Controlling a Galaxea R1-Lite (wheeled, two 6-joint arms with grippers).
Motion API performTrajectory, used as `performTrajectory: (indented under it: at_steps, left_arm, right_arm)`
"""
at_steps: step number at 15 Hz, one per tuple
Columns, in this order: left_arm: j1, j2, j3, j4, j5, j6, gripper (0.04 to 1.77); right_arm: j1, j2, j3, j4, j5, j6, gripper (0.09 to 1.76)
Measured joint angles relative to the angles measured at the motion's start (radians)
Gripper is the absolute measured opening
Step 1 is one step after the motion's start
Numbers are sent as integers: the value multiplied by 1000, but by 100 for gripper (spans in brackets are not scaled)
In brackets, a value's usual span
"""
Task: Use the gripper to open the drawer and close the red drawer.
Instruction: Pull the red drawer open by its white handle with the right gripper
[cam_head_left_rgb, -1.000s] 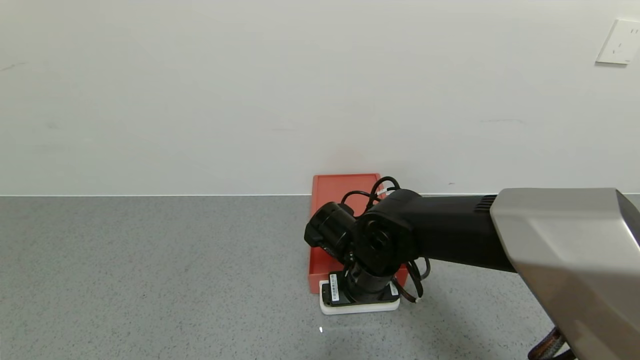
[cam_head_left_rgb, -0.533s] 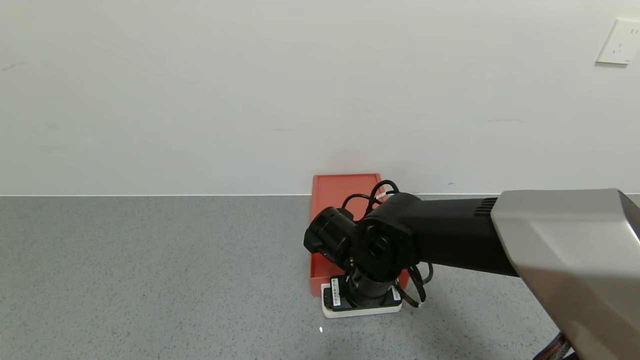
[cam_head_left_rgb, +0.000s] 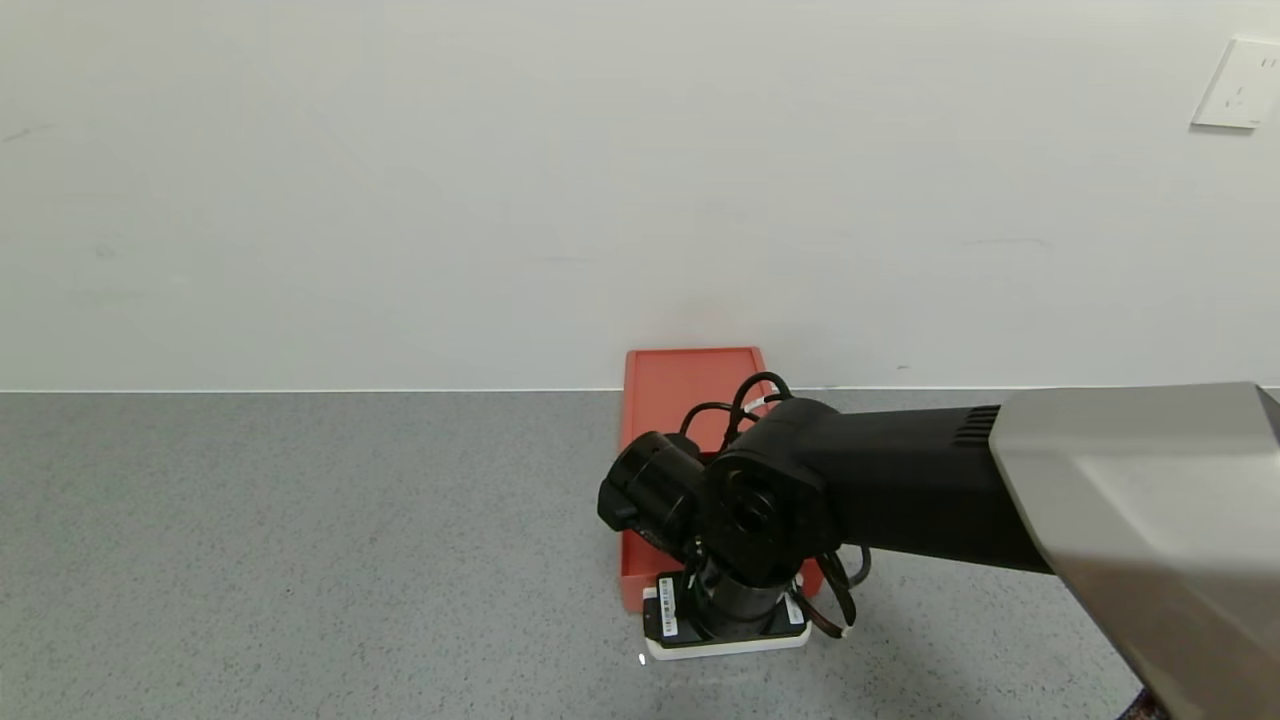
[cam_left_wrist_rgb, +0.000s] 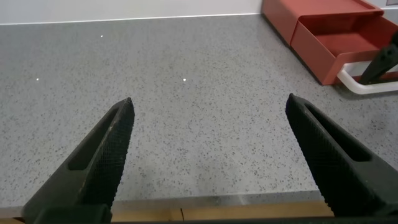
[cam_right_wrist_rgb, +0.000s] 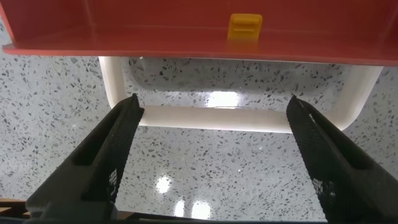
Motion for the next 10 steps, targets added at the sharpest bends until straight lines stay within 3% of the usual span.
performTrajectory:
  at_steps: [10]
  left_arm:
    - [0, 0, 0, -1, -1, 3, 175]
  right_arm:
    - [-15, -47, -6, -1, -11, -22, 171]
